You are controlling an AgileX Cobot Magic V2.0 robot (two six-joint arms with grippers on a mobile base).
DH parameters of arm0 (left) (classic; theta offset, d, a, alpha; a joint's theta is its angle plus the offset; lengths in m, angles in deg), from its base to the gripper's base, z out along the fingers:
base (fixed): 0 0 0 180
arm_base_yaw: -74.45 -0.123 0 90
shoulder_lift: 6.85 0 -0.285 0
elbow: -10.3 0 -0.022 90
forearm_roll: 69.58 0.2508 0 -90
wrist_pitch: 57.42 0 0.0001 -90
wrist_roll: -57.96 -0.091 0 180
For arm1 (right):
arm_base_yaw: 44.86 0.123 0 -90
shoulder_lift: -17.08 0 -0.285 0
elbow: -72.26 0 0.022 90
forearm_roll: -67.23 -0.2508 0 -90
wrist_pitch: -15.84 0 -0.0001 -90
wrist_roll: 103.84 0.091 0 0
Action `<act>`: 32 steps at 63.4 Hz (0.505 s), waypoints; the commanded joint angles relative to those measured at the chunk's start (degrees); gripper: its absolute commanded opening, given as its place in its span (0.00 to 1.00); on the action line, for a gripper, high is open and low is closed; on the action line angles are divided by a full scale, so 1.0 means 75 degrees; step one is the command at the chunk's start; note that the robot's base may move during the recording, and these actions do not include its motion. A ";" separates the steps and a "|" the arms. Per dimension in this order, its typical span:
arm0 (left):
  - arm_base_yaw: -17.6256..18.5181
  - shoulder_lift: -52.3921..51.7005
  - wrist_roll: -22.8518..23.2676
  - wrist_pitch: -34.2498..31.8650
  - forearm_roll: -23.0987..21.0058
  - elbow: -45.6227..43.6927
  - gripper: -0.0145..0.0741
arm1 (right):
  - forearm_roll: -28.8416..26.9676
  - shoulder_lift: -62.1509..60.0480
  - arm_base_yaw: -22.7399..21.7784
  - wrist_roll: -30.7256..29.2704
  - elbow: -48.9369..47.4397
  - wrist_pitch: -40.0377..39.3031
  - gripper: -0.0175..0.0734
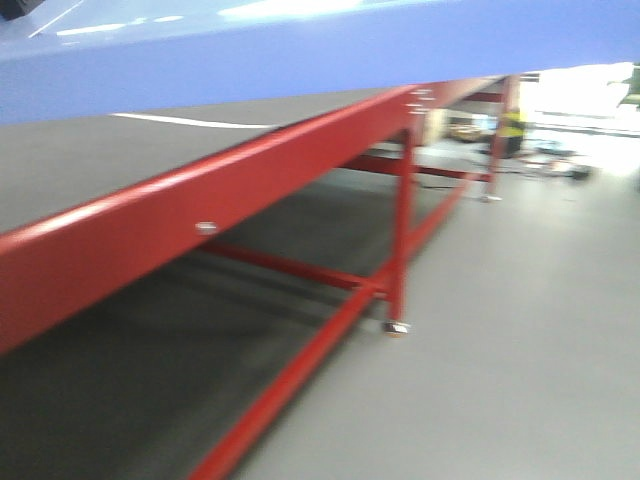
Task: Grab blue tray and place on right shelf
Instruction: 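Hold the tray with both grippers while driving to the shelf rack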
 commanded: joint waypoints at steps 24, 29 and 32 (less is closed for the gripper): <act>0.0035 -0.0211 -0.0215 0.0009 0.0218 -0.0257 0.11 | 0.0486 -0.0199 -0.0017 -0.0227 -0.0211 -0.0291 0.25; 0.0035 -0.0211 -0.0215 0.0009 0.0218 -0.0257 0.11 | 0.0486 -0.0199 -0.0017 -0.0227 -0.0211 -0.0291 0.25; 0.0035 -0.0211 -0.0215 0.0009 0.0218 -0.0257 0.11 | 0.0486 -0.0199 -0.0017 -0.0227 -0.0211 -0.0291 0.25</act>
